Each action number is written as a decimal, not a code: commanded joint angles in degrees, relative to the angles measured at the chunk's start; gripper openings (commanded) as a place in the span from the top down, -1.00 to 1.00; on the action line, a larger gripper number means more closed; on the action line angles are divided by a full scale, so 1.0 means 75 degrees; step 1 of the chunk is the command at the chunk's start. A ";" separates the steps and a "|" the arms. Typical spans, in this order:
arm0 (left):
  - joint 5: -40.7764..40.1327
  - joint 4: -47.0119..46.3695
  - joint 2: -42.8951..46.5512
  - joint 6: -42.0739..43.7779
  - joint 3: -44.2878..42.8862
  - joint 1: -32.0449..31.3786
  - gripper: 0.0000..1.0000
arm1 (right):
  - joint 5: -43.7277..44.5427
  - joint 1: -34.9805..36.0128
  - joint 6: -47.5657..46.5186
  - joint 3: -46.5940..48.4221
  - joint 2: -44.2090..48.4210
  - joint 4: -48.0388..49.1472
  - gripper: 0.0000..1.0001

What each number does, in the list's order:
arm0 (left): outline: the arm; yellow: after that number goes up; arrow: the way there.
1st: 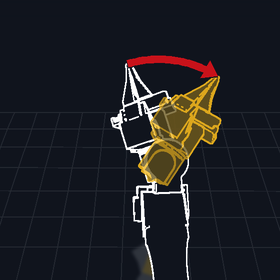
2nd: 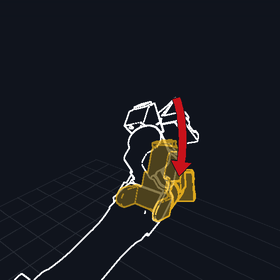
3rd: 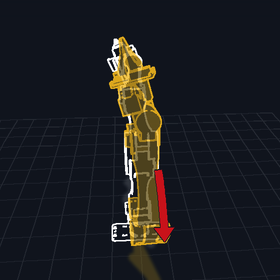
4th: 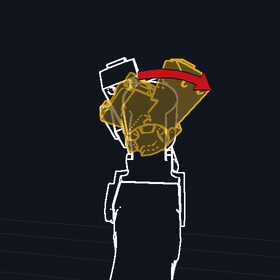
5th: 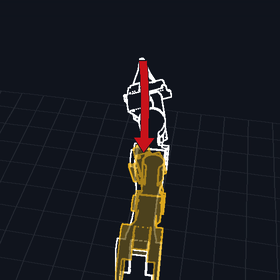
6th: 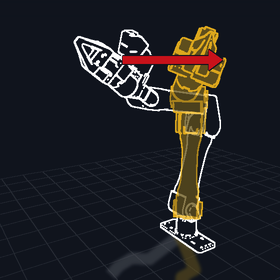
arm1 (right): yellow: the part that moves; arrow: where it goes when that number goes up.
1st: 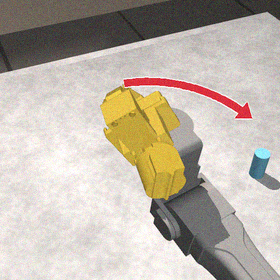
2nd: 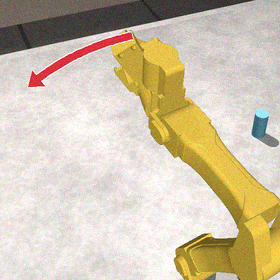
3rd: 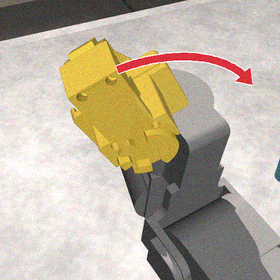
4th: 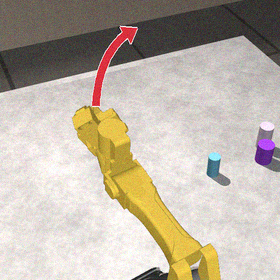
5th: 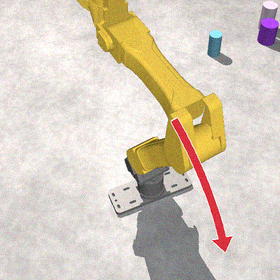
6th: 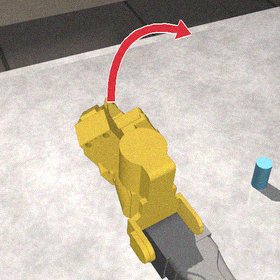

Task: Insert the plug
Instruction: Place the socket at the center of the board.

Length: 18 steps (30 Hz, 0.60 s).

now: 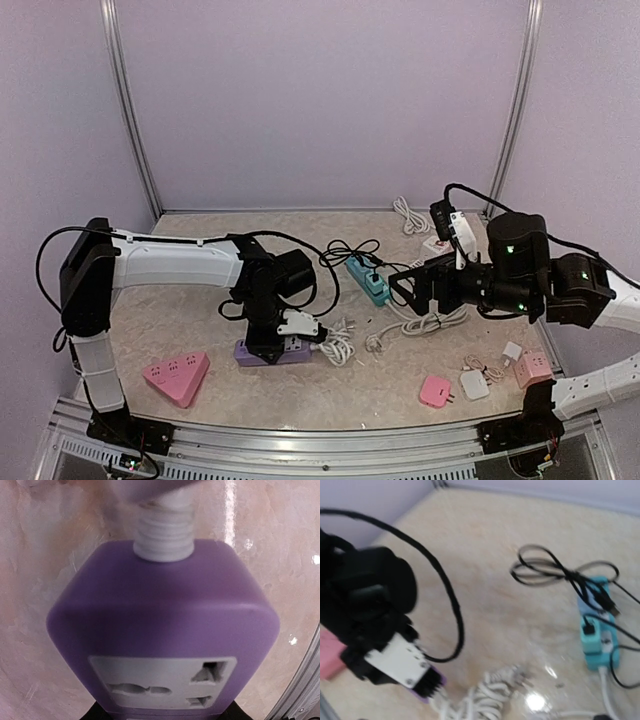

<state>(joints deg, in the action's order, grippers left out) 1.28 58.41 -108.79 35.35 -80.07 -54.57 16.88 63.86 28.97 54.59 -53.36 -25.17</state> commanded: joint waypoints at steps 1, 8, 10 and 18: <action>0.0006 -0.0292 -0.0354 -0.0197 0.0110 -0.0008 0.66 | 0.0800 0.0061 0.0277 0.0405 -0.0541 -0.0749 -0.96; 0.0155 -0.0163 -0.0375 -0.0168 0.0129 -0.0011 -0.22 | 0.0917 -0.0382 0.0689 0.1434 -0.1909 -0.1736 -0.99; 0.0208 -0.0105 -0.0238 -0.0068 0.0102 -0.0004 -0.40 | 0.0763 -0.0626 0.0848 0.1518 -0.2065 -0.1830 -0.99; 0.0793 0.0635 0.0593 0.0229 -0.0483 0.0189 -0.80 | 0.0409 -0.1409 0.1555 0.1358 -0.2208 -0.2172 -0.99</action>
<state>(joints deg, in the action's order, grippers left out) 3.70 59.88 -109.19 35.55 -80.42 -54.06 21.10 55.29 36.75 64.79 -70.37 -38.00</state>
